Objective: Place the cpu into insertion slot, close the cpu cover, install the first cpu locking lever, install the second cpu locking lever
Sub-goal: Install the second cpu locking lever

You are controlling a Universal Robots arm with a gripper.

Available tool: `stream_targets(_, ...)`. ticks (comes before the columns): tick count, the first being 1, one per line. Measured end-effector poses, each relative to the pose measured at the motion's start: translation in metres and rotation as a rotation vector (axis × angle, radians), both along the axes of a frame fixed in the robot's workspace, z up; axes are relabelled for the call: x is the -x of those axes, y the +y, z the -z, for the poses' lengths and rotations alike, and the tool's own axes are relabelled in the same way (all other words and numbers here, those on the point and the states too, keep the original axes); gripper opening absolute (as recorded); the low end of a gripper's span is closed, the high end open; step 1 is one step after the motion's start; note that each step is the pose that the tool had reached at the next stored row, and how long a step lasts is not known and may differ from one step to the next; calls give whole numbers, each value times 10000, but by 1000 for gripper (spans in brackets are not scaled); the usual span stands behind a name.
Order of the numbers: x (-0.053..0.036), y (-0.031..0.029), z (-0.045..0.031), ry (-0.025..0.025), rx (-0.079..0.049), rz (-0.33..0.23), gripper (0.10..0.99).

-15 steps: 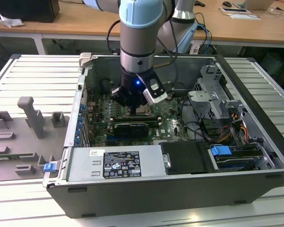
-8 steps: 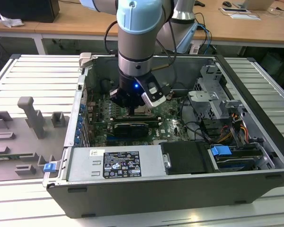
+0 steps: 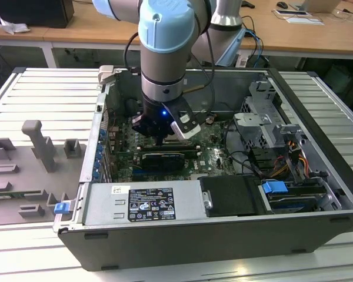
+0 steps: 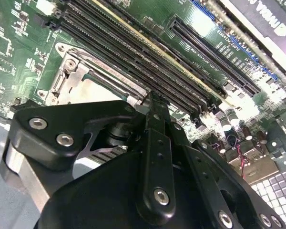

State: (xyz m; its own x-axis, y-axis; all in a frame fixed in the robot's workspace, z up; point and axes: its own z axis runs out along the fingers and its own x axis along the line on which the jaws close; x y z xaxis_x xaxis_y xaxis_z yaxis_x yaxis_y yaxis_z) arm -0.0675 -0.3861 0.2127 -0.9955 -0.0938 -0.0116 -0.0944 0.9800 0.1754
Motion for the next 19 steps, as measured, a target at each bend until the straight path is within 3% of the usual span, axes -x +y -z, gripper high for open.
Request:
stream_targets(9, 46, -39, 84, -87, -320, -61, 106)
stream_targets(11, 54, -40, 89, -95, -424, -74, 106)
stream_targets(13, 59, -41, 101, -102, -615, -89, 106)
stream_targets(19, 68, -42, 132, -115, -699, -128, 106)
